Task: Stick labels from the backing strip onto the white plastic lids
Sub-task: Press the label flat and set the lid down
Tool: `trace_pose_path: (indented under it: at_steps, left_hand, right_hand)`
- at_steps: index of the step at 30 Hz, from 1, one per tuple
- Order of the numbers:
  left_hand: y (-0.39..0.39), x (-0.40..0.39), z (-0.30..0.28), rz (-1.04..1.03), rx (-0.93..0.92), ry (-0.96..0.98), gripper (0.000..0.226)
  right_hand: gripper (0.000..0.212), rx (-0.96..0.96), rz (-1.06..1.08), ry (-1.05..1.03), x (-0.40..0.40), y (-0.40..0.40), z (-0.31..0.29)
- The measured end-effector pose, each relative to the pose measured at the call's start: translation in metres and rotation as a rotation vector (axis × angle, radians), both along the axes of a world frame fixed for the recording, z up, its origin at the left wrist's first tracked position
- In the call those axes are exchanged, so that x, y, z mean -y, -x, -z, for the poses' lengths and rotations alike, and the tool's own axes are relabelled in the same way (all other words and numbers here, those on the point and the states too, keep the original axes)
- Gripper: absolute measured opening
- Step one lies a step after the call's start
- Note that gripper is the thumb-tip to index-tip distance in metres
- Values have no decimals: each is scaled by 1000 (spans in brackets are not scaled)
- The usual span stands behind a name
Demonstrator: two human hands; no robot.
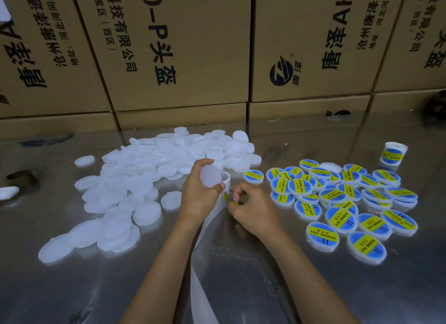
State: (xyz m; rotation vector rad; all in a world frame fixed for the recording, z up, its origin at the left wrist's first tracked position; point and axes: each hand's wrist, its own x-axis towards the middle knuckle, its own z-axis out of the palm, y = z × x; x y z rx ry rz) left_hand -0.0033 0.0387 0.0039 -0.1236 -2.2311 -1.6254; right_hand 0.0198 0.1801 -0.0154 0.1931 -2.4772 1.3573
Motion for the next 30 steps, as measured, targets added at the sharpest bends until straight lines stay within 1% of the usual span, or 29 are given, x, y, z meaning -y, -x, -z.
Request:
trace_pose_path:
  at_steps: [2,3,7,10,12,14,18,21,22,25,30]
  left_hand:
    - [0,0,-1,-7,-8,6,56]
    - [-1,1,-2,-7,-9,5,56]
    - [-5,2,-9,3,-46,-49,55]
    - [-11,1,-15,55,-37,-206,55]
    - [-13,0,-20,100,-2,-317,57]
    - [-15,-2,-26,153,44,-381,54]
    - [-21,-8,-37,349,136,-545,50]
    - [-23,-12,-40,479,207,-691,39]
    - [-24,-13,-40,506,227,-722,39]
    - [-25,-15,-41,558,264,-741,44]
    - [-26,-17,-42,594,286,-753,45]
  right_hand:
    - [20,43,-26,6,-1,-1,-3]
    - [20,68,-36,42,-2,-1,-6]
    - [31,129,5,312,-9,2,-17]
    - [30,141,39,525,-15,5,-25]
    - [25,172,3,691,-17,3,-30]
    - [21,188,-50,795,-17,1,-35]
    - [19,153,-121,846,-15,-5,-42]
    - [21,97,-125,814,-11,-7,-44]
    - [21,81,-124,794,-9,-8,-44]
    - [24,51,-105,731,-6,-10,-43]
    - [27,19,-64,709,-3,-9,-42]
